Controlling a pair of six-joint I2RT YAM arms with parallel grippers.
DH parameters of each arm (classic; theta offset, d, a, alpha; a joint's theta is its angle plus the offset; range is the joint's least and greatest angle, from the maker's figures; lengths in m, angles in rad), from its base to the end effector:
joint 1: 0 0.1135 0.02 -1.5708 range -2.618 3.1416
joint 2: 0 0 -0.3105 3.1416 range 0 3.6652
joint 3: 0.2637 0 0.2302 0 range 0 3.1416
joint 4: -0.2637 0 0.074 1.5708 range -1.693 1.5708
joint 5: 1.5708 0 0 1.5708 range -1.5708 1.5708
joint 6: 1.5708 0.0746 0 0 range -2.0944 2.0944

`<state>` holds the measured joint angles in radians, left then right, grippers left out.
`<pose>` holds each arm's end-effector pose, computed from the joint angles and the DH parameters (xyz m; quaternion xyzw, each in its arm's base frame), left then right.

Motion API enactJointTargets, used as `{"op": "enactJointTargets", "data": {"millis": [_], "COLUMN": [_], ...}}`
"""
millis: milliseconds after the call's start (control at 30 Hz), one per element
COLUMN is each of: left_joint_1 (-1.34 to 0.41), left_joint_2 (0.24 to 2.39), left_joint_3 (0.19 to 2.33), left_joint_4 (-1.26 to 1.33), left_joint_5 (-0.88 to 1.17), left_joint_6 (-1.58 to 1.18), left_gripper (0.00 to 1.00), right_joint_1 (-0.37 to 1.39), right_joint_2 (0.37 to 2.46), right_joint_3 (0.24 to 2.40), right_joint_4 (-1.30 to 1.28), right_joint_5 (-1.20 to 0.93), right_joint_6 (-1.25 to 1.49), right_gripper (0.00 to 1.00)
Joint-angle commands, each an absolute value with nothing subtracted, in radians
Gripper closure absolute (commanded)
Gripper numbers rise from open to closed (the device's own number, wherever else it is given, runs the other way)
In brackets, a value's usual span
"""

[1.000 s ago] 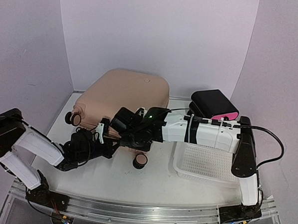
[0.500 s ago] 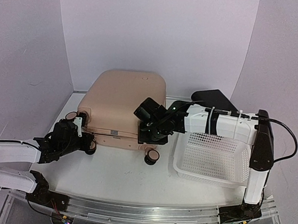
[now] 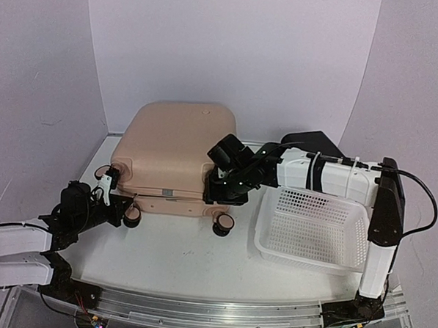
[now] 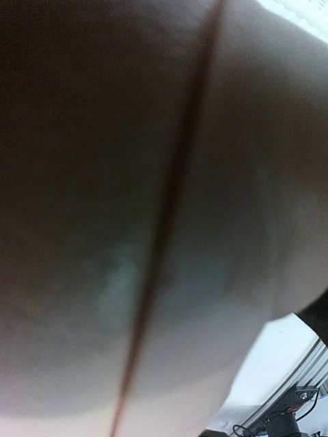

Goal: Open, take out, and arrange the luggage

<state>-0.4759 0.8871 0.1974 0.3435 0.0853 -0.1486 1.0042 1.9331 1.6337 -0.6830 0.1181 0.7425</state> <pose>0.1509 -0.0849 0.2088 0.1574 0.8027 -0.2096 0.5357 0.2448 0.3685 0.2724 -0.1077 0.9494 0.1856 0.2292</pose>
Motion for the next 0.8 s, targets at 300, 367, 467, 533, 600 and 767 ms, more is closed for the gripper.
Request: {"op": "enactJointTargets", "data": {"millis": [300, 367, 467, 533, 600, 767], "left_joint_1": [-0.427, -0.425, -0.425, -0.425, -0.425, -0.424], "left_joint_2": [0.856, 0.887, 0.915, 0.880, 0.844, 0.807], "left_joint_3": [0.217, 0.225, 0.221, 0.205, 0.204, 0.302], "left_joint_4": [0.661, 0.669, 0.651, 0.600, 0.518, 0.173], "left_joint_5": [-0.266, -0.237, -0.236, -0.222, -0.169, -0.022], "left_joint_6": [-0.140, -0.143, -0.174, -0.238, -0.306, -0.439], "left_gripper": [1.00, 1.00, 1.00, 1.00, 0.97, 0.63], "right_joint_1": [0.953, 0.950, 0.945, 0.943, 0.937, 0.908], "right_joint_2": [1.828, 1.823, 1.819, 1.815, 1.815, 1.809], "right_joint_3": [1.610, 1.605, 1.604, 1.603, 1.604, 1.588], "right_joint_4": [-0.720, -0.718, -0.718, -0.718, -0.718, -0.718], "right_joint_5": [0.110, 0.109, 0.108, 0.106, 0.093, 0.048], "right_joint_6": [0.620, 0.624, 0.622, 0.618, 0.608, 0.578], "right_gripper": [1.00, 1.00, 1.00, 1.00, 1.00, 1.00]}}
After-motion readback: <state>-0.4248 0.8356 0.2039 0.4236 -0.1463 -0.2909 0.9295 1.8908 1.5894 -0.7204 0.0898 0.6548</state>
